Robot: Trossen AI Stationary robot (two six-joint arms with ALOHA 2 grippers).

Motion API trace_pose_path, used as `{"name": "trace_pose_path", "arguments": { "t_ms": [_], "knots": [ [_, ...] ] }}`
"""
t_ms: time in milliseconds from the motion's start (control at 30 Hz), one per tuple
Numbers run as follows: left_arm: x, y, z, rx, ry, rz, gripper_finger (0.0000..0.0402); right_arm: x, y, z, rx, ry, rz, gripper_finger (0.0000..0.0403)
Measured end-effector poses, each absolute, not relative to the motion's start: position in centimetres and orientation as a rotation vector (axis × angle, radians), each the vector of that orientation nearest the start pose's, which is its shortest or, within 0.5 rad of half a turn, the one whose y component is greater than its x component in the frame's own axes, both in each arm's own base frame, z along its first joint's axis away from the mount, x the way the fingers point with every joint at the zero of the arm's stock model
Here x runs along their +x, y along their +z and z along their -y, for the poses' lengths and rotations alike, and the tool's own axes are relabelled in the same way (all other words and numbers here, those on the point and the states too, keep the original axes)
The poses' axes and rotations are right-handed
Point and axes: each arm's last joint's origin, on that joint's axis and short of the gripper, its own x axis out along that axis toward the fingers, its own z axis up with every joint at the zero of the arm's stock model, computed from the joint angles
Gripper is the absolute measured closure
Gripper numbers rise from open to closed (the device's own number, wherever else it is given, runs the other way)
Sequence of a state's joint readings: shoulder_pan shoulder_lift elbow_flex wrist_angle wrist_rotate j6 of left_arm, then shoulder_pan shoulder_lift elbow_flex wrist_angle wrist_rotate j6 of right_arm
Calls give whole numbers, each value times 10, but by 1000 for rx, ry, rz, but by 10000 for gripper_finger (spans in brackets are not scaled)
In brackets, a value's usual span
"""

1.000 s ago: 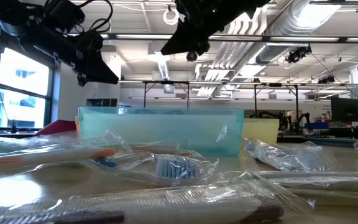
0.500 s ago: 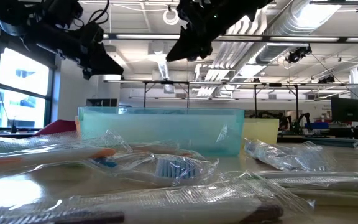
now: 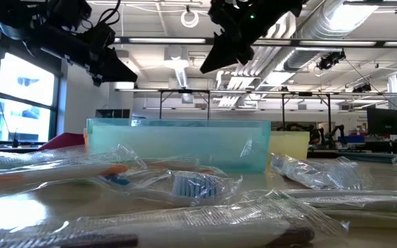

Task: Pick & Place Toothbrushes
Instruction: Put the purple toothbrush into the yellow bin

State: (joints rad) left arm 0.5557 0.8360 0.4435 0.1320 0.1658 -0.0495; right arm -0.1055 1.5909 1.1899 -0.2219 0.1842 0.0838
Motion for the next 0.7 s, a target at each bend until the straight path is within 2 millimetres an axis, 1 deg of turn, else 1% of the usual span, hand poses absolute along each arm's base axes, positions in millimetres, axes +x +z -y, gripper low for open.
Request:
{"name": "trace_pose_path", "arguments": {
  "t_ms": [433,533,600,700],
  "knots": [
    [159,232,-93,-166,395,-282,333,295,275,36,106,-315,-521,400],
    [158,230,-93,-173,395,-301,333,286,278,35,138,-323,-484,400],
    [158,229,-93,-175,395,-305,333,278,277,35,152,-341,-485,400],
    [158,229,-92,-178,395,-314,333,272,276,33,160,-365,-467,400]
  ]
}}
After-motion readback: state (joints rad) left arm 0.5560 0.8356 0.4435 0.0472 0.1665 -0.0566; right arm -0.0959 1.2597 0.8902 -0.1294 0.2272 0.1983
